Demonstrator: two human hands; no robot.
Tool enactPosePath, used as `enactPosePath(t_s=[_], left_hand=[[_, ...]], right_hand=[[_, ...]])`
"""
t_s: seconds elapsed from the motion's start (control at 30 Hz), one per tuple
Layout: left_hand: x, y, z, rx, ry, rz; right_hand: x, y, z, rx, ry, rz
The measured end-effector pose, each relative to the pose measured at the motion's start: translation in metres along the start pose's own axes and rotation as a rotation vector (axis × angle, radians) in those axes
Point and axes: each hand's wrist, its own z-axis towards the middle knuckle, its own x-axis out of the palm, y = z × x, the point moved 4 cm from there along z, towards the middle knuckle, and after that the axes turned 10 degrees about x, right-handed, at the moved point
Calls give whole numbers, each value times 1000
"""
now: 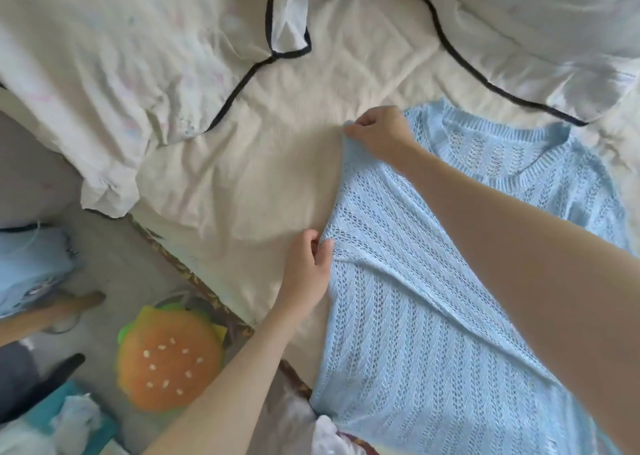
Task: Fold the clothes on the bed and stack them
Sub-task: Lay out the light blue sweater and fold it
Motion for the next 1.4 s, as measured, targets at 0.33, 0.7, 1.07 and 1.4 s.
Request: enactPosePath(t_s=[0.33,0.7,1.07,1.4], left_hand=[[-10,5,10,-14,33,125],[24,-54,-24,432,-93,630],[198,-37,-102,677,638,1089],[313,-47,-130,577,685,1162]], right_hand=[[-7,-10,-14,-90,-61,-102],[-71,-196,-145,26,-294,-185],[-103,-403,-247,699,-535,248],[-122,-453,-217,522,-395,378]])
